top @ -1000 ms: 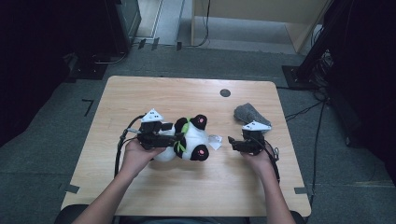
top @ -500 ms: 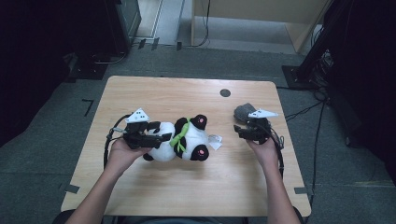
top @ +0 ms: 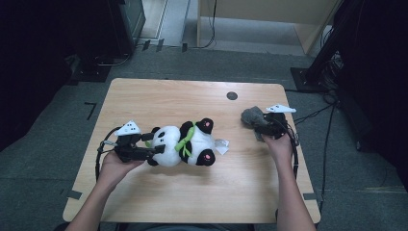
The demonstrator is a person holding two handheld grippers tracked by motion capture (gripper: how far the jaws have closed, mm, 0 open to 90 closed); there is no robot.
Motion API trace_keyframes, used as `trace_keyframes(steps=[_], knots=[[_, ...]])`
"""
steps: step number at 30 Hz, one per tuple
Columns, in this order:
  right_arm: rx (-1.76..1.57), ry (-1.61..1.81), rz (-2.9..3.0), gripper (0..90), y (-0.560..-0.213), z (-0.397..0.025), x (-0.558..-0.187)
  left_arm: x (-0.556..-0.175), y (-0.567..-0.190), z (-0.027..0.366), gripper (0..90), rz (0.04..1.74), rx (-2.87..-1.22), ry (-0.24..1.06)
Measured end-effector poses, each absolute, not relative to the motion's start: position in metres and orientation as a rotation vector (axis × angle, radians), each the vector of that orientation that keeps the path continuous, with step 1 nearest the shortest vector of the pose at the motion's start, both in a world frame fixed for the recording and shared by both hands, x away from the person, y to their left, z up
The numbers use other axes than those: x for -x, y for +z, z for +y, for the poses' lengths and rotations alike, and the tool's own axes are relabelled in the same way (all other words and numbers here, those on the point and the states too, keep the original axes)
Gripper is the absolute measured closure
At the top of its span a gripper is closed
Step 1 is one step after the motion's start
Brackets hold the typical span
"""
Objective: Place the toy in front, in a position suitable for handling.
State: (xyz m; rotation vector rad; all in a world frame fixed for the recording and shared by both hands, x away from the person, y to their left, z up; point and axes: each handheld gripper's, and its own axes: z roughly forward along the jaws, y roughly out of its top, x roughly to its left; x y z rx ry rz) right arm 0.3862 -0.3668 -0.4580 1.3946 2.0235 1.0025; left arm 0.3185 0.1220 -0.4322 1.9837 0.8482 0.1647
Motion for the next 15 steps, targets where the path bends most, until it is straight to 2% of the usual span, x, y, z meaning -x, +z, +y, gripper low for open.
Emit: trace_keyframes(steps=[4,7,10,13,14,15], knots=[[-1.386,0.931,2.0,44.8,-0.465,-0.373,-0.394,-0.313,-0.436,0.126,27.6,0.834,-1.976,0.168],[-1.422,0.949,2.002,43.7,-0.468,-0.376,-0.399,-0.312,-0.438,0.128,27.3,0.837,-1.988,0.176],[-1.498,0.948,2.031,32.8,-0.476,-0.378,-0.406,-0.313,-0.446,0.132,26.3,0.862,-1.976,0.147],[-1.532,0.919,2.008,32.7,-0.479,-0.379,-0.409,-0.312,-0.449,0.133,25.3,0.863,-1.987,0.159],[-1.552,0.918,2.012,39.1,-0.48,-0.379,-0.412,-0.311,-0.451,0.133,23.9,0.859,-1.997,0.178],[-1.552,0.917,2.018,39.1,-0.481,-0.378,-0.413,-0.311,-0.452,0.133,23.1,0.859,-1.996,0.172]])
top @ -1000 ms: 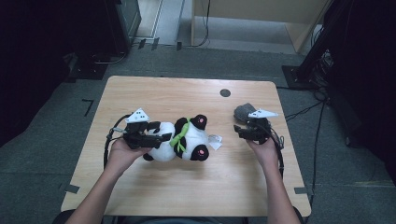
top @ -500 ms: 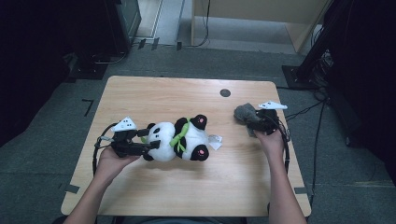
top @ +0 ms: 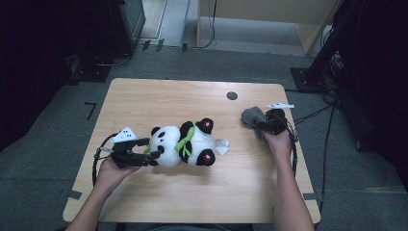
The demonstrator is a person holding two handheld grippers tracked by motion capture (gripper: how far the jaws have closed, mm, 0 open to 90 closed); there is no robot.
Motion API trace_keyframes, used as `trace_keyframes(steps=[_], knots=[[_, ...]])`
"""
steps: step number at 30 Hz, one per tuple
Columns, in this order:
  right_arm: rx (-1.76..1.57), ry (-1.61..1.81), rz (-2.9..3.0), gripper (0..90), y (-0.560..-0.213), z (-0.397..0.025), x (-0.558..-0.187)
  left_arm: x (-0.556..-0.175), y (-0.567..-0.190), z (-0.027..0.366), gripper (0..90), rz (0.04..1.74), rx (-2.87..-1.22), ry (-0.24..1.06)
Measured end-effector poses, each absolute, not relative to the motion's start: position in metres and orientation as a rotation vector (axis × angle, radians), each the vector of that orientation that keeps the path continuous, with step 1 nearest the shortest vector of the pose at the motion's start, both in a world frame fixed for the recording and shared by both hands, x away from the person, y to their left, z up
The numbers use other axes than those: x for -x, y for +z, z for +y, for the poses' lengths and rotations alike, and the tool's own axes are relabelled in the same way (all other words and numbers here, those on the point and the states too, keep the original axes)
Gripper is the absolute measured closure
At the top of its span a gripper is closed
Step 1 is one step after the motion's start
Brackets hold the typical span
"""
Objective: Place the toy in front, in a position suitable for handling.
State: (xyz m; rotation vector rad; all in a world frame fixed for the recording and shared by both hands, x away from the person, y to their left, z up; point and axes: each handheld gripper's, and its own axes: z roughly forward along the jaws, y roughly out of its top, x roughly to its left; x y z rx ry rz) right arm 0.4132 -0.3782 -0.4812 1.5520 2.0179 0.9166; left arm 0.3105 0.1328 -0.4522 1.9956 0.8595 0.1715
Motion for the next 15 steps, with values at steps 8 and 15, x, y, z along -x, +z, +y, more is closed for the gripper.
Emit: trace_keyframes(steps=[8,15], knots=[[-1.558,0.897,2.069,43.6,-0.492,-0.372,-0.422,-0.307,-0.459,0.127,14.7,0.828,-1.977,0.169],[-1.568,0.891,2.076,41.9,-0.497,-0.375,-0.424,-0.316,-0.471,0.119,8.4,0.891,-1.97,0.188]])
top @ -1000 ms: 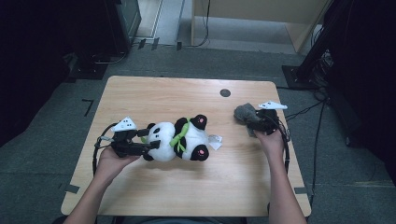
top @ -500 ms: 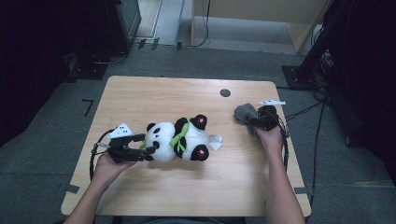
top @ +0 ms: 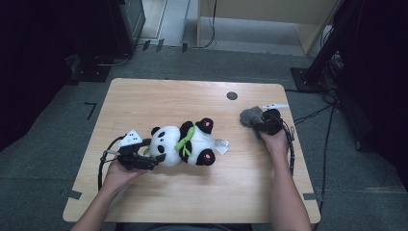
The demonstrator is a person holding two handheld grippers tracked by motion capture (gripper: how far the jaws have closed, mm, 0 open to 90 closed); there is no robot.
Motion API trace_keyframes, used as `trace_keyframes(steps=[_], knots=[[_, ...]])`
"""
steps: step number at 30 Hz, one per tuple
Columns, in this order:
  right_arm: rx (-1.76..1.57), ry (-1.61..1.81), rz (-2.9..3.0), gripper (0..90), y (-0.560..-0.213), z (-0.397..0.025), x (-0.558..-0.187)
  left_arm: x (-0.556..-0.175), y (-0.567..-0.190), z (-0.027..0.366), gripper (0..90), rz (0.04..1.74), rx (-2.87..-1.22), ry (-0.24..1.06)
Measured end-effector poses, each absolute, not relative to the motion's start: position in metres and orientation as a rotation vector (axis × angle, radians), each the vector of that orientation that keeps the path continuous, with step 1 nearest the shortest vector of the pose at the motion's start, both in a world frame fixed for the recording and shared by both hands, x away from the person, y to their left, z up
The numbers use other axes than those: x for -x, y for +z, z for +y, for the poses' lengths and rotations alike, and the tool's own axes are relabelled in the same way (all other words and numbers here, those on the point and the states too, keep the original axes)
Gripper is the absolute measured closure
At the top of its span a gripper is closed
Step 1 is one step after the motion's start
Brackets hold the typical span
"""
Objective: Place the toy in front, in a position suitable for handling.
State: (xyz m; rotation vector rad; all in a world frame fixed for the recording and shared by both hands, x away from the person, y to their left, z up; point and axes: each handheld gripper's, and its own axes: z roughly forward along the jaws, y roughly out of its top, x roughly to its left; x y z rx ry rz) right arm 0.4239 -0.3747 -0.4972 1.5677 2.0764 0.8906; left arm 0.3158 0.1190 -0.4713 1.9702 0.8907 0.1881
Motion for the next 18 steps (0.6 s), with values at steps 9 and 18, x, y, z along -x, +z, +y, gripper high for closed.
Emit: trace_keyframes(steps=[9,18], knots=[[-1.555,0.837,2.105,49.2,-0.502,-0.372,-0.425,-0.323,-0.488,0.119,1.9,0.875,-1.966,0.142],[-1.575,0.806,2.102,67.9,-0.503,-0.374,-0.423,-0.323,-0.494,0.121,9.1,0.86,-1.978,0.13]])
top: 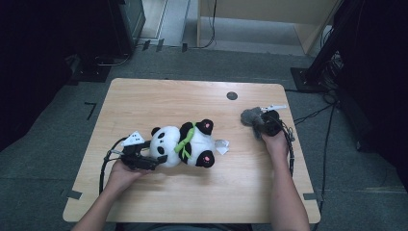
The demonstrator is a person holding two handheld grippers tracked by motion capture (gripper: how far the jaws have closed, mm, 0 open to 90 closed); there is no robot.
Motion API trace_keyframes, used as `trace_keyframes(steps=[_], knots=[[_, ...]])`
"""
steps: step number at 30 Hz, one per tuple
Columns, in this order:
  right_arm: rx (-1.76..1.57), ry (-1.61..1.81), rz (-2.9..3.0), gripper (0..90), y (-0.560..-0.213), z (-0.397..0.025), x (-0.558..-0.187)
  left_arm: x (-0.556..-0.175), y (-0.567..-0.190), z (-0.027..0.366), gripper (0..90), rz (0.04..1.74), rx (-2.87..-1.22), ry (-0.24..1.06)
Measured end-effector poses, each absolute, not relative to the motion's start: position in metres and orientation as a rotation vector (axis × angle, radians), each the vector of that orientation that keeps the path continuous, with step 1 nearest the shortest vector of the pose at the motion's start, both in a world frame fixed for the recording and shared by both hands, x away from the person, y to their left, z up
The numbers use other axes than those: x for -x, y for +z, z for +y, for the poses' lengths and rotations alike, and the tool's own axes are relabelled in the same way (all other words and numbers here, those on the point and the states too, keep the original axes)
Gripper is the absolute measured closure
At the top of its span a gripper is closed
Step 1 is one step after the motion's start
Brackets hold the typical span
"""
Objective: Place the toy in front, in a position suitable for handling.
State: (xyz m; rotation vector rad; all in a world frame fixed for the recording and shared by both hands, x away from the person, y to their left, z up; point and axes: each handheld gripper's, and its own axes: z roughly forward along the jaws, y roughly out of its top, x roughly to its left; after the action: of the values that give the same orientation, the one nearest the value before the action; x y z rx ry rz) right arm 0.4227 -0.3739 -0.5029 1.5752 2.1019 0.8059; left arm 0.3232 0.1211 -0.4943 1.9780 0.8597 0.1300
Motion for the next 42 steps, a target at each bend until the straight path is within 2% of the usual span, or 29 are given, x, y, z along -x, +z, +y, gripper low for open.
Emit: trace_keyframes(steps=[4,8,17,25,42], knots=[[-1.603,0.815,2.097,72.3,-0.501,-0.376,-0.422,-0.323,-0.493,0.123,19.0,0.872,-1.977,0.125],[-1.624,0.828,2.106,73.2,-0.499,-0.377,-0.421,-0.323,-0.492,0.123,22.6,0.89,-1.977,0.117],[-1.647,0.958,2.08,74.2,-0.476,-0.377,-0.414,-0.323,-0.491,0.122,22.3,0.903,-1.974,0.113],[-1.585,1.008,2.14,74.2,-0.465,-0.357,-0.406,-0.324,-0.492,0.123,21.2,0.905,-1.963,0.102],[-1.415,1.109,2.194,73.7,-0.416,-0.316,-0.375,-0.322,-0.492,0.123,20.6,0.922,-1.947,0.114]])
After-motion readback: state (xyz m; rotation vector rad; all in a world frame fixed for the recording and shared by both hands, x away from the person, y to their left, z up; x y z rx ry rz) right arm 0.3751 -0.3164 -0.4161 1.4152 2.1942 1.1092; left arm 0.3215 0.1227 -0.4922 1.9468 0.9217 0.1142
